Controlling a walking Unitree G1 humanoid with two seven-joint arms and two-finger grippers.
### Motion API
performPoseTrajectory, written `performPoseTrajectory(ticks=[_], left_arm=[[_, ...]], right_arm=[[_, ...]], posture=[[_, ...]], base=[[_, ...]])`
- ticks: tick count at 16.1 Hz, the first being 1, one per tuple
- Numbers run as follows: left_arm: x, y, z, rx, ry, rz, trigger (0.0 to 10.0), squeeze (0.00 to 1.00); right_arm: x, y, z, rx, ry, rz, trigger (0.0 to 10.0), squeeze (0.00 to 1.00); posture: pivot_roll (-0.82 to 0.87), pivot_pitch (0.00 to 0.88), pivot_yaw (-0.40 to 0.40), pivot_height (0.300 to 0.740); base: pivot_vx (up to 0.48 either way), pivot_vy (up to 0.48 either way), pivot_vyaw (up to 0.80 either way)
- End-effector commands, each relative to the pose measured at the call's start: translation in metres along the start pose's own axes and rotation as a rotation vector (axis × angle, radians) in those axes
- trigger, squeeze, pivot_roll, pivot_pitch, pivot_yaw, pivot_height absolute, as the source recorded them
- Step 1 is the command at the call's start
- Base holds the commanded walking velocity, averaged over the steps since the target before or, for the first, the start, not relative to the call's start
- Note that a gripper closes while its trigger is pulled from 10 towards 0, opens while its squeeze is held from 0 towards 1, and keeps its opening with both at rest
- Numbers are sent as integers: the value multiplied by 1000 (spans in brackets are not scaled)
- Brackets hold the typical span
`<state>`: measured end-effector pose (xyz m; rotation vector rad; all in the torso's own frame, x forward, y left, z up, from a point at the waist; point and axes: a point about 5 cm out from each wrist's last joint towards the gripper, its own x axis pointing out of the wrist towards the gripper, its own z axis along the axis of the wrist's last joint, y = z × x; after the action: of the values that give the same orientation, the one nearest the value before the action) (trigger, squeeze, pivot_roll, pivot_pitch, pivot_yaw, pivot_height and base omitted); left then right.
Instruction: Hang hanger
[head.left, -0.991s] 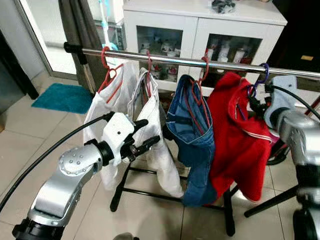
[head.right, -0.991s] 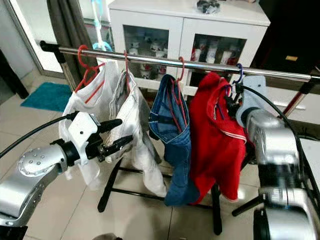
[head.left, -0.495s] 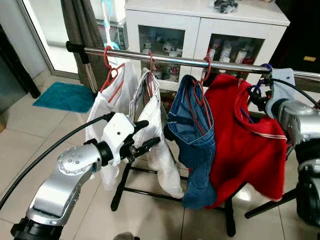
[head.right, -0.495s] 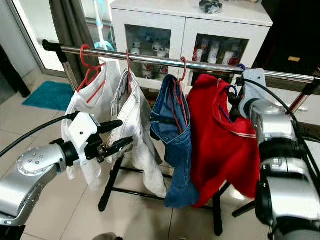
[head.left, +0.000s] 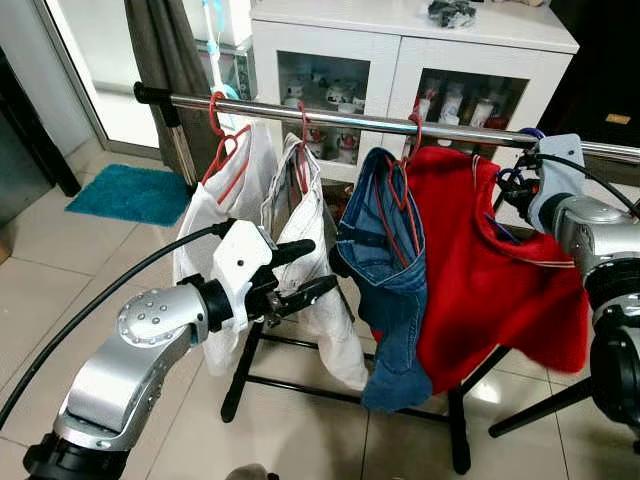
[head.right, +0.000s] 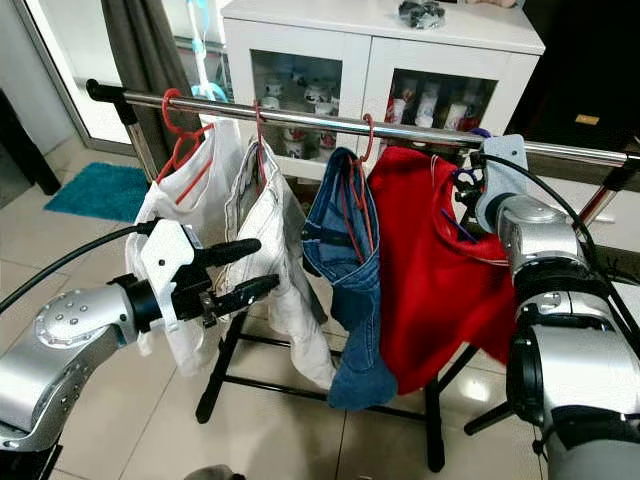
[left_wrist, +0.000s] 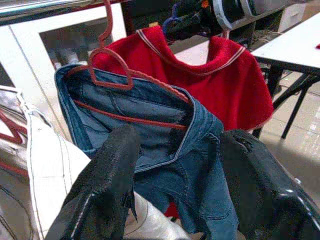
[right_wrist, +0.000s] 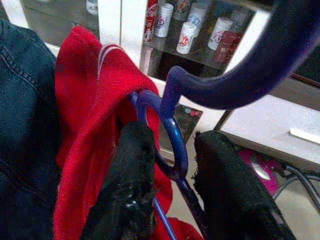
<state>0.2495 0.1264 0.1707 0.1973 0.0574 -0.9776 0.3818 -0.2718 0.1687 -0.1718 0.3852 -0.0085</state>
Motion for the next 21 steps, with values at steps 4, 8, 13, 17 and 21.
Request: performPoseTrajectory(ticks=[4,8,13,17,21], left_arm=[[0,-1,2,5,3,-13,10000,0],[0,-2,0,1,9,-17,10000,0],[0,-2,-1,2,14,-19,10000,0],[1,1,-2,1,26,52,10000,0],[7,0,-10,-62,57,155,10000,0]], right_arm=[[1,0,-4,14,24,17,0,0],[0,-1,-8,28,40,68,0,0],[-2,-4,-14,38,61,85,0,0],[-3,-5,-2,54,4,60,0,0],[-19,-3,8,93,-94,21,0,0]], posture=[[50,0,-6,740],[48,0,-9,740],[42,0,-7,740],[48,0,-18,740],[49,0,-13,740]], base=[[0,0,0],[0,0,0],[0,0,0],[0,0,0],[0,0,0]])
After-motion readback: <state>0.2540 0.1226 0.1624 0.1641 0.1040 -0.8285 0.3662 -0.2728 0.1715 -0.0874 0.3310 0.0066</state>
